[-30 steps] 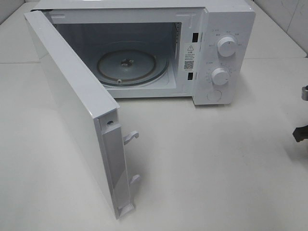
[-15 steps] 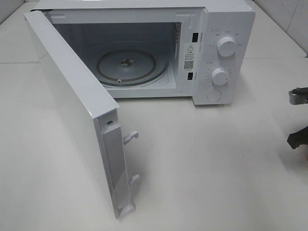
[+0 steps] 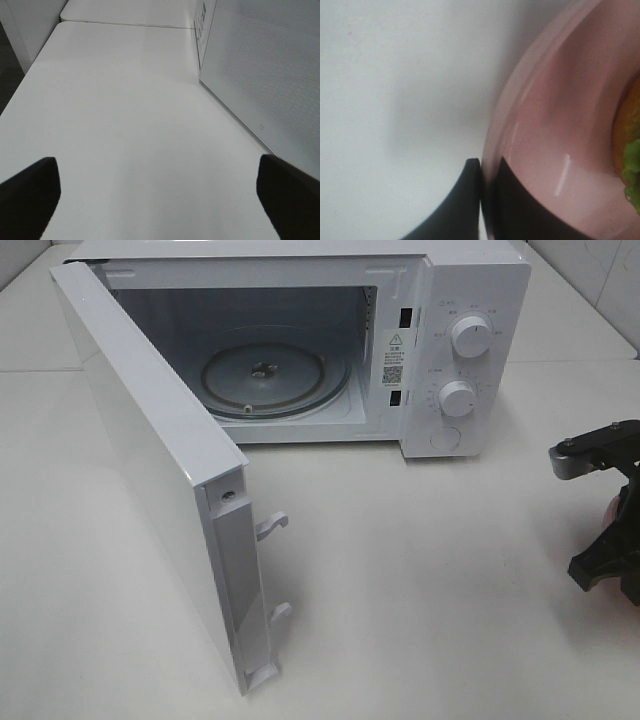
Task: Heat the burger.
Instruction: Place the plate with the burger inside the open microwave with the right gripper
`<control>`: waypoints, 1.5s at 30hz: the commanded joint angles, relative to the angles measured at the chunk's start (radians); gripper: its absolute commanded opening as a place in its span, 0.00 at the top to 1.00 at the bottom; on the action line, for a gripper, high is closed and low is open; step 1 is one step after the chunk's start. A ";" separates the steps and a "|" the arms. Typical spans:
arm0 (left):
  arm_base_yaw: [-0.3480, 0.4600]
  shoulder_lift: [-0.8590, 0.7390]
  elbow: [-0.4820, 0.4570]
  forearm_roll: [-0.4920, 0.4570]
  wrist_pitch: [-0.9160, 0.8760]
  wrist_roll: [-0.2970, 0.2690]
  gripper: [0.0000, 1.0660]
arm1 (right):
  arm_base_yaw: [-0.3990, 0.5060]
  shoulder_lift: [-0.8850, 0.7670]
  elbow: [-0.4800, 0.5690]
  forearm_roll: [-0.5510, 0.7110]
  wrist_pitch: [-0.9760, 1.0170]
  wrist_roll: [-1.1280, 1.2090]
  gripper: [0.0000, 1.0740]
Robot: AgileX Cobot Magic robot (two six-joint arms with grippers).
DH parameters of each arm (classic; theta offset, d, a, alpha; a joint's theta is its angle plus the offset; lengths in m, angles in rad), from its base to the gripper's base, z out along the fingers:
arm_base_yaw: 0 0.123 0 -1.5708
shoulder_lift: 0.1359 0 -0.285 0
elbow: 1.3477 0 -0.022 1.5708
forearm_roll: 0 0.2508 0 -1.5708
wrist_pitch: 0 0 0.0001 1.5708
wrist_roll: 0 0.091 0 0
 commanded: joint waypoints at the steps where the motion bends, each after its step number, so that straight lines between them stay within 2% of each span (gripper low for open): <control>1: 0.003 -0.017 0.002 -0.006 -0.008 -0.002 0.04 | 0.038 -0.046 0.009 -0.058 0.026 0.018 1.00; 5: 0.003 -0.017 0.002 -0.006 -0.008 -0.002 0.04 | 0.129 -0.108 0.014 -0.083 0.075 0.017 1.00; 6: 0.003 -0.017 0.002 -0.006 -0.008 -0.002 0.04 | 0.129 -0.108 0.014 -0.083 0.075 0.017 1.00; 8: 0.003 -0.017 0.002 -0.006 -0.008 -0.002 0.04 | 0.207 -0.155 0.021 -0.106 0.108 0.013 1.00; 11: 0.003 -0.017 0.002 -0.006 -0.008 -0.002 0.04 | 0.225 -0.168 0.021 -0.108 0.112 0.012 1.00; 13: 0.003 -0.017 0.002 -0.006 -0.008 -0.002 0.04 | 0.293 -0.197 0.021 -0.109 0.131 0.009 1.00; 14: 0.003 -0.017 0.002 -0.006 -0.008 -0.002 0.04 | 0.293 -0.197 0.021 -0.109 0.131 0.009 1.00; 16: 0.003 -0.017 0.002 -0.006 -0.008 -0.002 0.04 | 0.381 -0.225 0.022 -0.108 0.151 -0.014 1.00; 25: 0.003 -0.017 0.002 -0.006 -0.008 -0.002 0.04 | 0.531 -0.230 0.022 -0.106 0.179 -0.059 1.00; 27: 0.003 -0.017 0.002 -0.006 -0.008 -0.002 0.04 | 0.620 -0.230 0.022 -0.105 0.169 -0.120 1.00; 28: 0.003 -0.017 0.002 -0.006 -0.008 -0.002 0.04 | 0.620 -0.230 0.022 -0.105 0.169 -0.120 1.00; 30: 0.003 -0.017 0.002 -0.006 -0.008 -0.002 0.04 | 0.684 -0.230 0.022 -0.105 0.149 -0.162 1.00; 38: 0.003 -0.017 0.002 -0.006 -0.008 -0.002 0.04 | 0.783 -0.230 0.022 -0.106 0.118 -0.205 1.00; 45: 0.003 -0.017 0.002 -0.006 -0.008 -0.002 0.04 | 0.781 -0.230 0.022 -0.106 0.074 -0.197 1.00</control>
